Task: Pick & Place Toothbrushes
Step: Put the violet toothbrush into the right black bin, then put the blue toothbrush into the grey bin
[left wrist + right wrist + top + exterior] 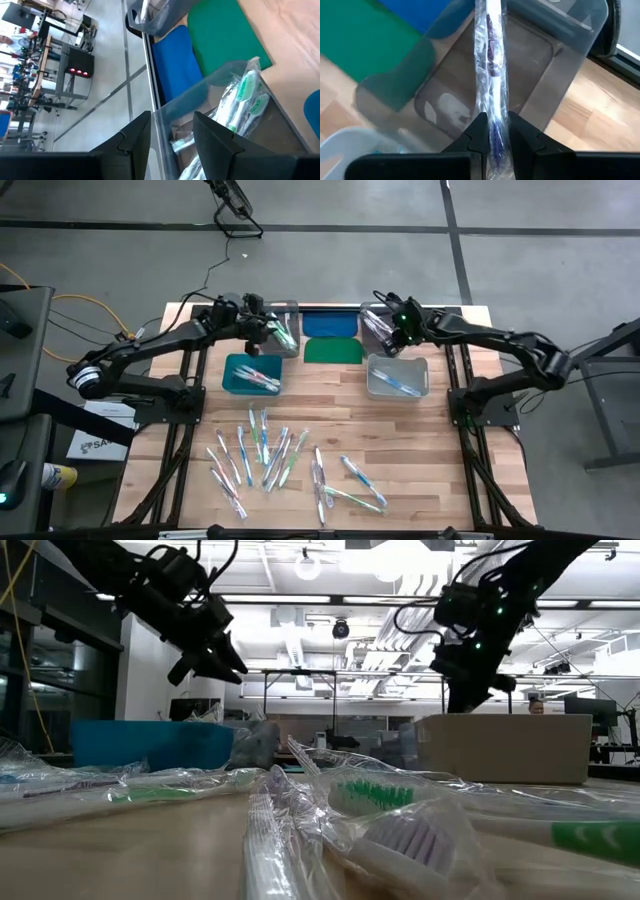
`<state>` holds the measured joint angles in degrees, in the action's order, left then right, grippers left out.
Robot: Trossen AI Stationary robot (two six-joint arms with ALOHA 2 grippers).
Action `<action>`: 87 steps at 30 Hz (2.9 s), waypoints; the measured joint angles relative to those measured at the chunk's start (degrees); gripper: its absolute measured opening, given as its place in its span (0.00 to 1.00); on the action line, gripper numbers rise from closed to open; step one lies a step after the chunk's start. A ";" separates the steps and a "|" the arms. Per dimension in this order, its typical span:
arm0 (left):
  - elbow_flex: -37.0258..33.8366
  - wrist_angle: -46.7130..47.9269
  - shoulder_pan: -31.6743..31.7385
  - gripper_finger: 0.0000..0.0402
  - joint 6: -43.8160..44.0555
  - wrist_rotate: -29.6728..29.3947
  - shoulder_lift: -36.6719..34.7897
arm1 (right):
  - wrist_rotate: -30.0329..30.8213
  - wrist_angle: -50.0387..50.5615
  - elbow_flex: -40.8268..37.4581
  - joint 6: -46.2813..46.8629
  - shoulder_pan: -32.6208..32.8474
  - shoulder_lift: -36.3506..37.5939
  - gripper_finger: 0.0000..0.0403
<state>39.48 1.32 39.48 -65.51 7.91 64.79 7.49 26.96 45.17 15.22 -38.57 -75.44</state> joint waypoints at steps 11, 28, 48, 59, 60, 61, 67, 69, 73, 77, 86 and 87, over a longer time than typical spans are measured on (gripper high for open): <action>0.00 0.70 -0.11 0.35 -0.01 0.14 0.00 | 0.46 -2.28 0.00 0.94 -0.59 -2.28 0.43; 0.02 0.89 -0.11 0.35 2.14 0.11 0.00 | -8.75 11.17 0.00 7.07 2.81 12.05 0.55; 0.04 6.53 -0.11 0.35 5.89 3.48 0.02 | 2.54 14.60 0.00 56.17 52.83 15.11 0.54; 0.04 14.38 -0.13 0.35 10.43 11.20 -0.02 | 12.54 -14.10 0.00 57.32 71.23 0.56 0.54; 0.04 15.32 -0.13 0.35 10.54 12.29 -0.11 | 12.51 -16.46 0.00 57.12 71.70 -1.36 0.54; 0.04 16.15 -0.15 0.35 10.52 13.49 -0.23 | 12.43 -18.83 0.03 57.10 72.05 -3.22 0.54; 0.04 18.89 -3.93 0.35 10.48 15.28 -2.43 | 11.48 -18.63 6.91 56.68 73.80 -14.32 0.54; 0.07 18.91 -6.20 0.35 10.46 15.21 -3.49 | 11.53 -15.39 10.79 56.63 73.88 -17.29 0.54; 0.07 19.34 -10.59 0.35 10.51 14.71 -5.37 | 11.60 -4.90 19.41 56.71 73.89 -22.56 0.54; 0.07 19.73 -14.95 0.35 11.42 12.24 -6.47 | 11.60 5.28 27.44 57.54 73.88 -26.88 0.54; 0.07 20.21 -21.98 0.35 11.82 7.49 -8.15 | 8.05 19.65 36.29 61.52 73.83 -34.43 0.54; 0.07 20.26 -22.19 0.35 11.82 7.46 -8.15 | 7.46 19.56 36.33 61.53 73.82 -35.01 0.54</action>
<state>39.55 21.58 17.29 -53.68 15.38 56.65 14.94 46.52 81.49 76.75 35.25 -110.45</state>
